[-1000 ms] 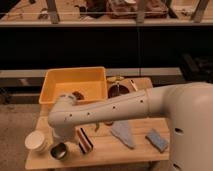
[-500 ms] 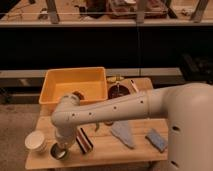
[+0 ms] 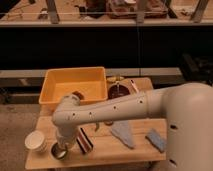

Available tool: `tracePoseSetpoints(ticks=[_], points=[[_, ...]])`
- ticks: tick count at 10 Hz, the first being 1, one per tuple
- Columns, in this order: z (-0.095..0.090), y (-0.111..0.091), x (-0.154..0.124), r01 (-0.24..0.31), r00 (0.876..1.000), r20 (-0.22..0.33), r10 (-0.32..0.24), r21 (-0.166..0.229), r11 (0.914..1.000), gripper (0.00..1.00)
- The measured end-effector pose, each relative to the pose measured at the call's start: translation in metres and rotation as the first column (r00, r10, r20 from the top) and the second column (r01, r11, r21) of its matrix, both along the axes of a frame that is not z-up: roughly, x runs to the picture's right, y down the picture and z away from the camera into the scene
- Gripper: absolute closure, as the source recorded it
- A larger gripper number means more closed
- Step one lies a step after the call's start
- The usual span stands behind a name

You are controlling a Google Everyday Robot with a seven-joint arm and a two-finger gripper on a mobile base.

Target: Stack cups into tray

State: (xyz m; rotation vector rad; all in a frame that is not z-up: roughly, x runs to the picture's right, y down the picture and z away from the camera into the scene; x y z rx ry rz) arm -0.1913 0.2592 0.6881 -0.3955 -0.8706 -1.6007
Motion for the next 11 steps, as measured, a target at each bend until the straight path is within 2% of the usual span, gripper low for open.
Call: tracePoseSetpoints(ticks=[3,5,6,7,8,11], points=[[0.0006,0.001,-0.0021,0.001,1.0,0.003,-0.001,-0.003,1.0,0.67],[0.0018,0.0019,-0.0023,0.003,1.0,0.002,-0.003,-0.004,1.0,0.59],[0.0022,0.0023,-0.0028,0.006,1.0,0.001,-0.006,-0.003,1.0,0.46],[0.0027,0.003,-0.0029,0.007,1.0,0.0,-0.007,-0.004,1.0,0.42],[0.0027,0.0034,-0.0036,0.009,1.0,-0.001,-0.009,-0.004,1.0,0.38],[0.0035,0.0041,-0.0035,0.011,1.0,-0.007,-0.011,-0.004,0.9999,0.38]])
